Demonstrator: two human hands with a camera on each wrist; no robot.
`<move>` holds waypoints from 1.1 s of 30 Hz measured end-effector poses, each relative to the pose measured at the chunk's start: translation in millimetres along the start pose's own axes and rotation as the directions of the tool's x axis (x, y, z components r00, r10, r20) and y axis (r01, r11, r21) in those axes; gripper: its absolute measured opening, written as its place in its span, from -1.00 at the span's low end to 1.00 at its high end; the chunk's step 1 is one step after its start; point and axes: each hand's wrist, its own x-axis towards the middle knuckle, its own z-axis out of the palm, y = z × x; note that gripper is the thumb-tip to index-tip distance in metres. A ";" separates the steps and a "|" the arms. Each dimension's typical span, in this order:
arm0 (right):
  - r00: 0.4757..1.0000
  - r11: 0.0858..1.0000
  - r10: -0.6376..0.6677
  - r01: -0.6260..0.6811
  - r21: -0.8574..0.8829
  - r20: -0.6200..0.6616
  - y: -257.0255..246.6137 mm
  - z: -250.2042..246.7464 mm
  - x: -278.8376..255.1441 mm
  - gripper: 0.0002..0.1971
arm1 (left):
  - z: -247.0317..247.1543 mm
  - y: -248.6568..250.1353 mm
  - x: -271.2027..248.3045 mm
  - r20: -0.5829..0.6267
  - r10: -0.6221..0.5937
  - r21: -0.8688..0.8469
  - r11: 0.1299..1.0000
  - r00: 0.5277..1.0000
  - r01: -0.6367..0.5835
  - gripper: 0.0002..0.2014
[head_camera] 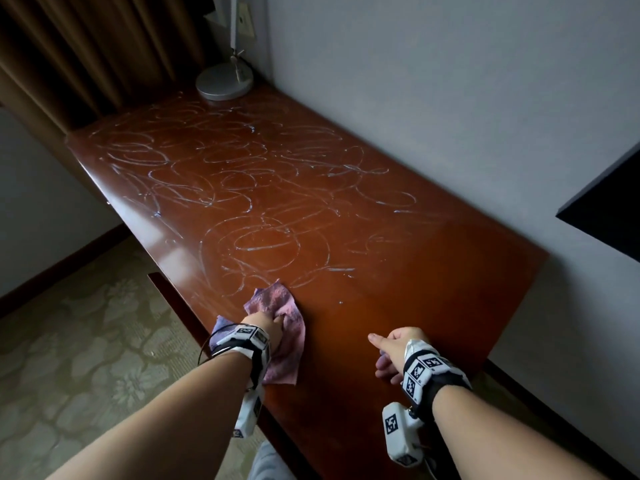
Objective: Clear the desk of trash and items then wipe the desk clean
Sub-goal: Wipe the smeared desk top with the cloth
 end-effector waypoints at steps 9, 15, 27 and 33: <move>1.000 1.000 0.006 -0.006 0.010 0.027 -1.0 -2.0 -1.6 -0.65 | 13.2 35.8 -41.5 0.125 0.108 0.129 0.984 0.986 -0.124 -0.56; 0.999 0.999 0.018 -0.019 0.025 0.031 1.3 -0.8 4.8 -0.64 | -15.5 66.4 -17.0 0.038 0.192 0.136 0.971 0.981 -0.195 -0.53; 0.999 0.999 0.040 -0.040 0.003 0.015 4.2 1.4 12.6 -0.63 | -6.2 96.6 -7.6 0.176 0.180 0.227 0.949 0.968 -0.218 -0.46; 0.998 0.996 0.061 -0.063 0.056 0.023 4.4 1.8 11.2 -0.70 | -21.1 134.4 12.5 0.103 0.212 0.082 0.972 0.972 -0.221 -0.45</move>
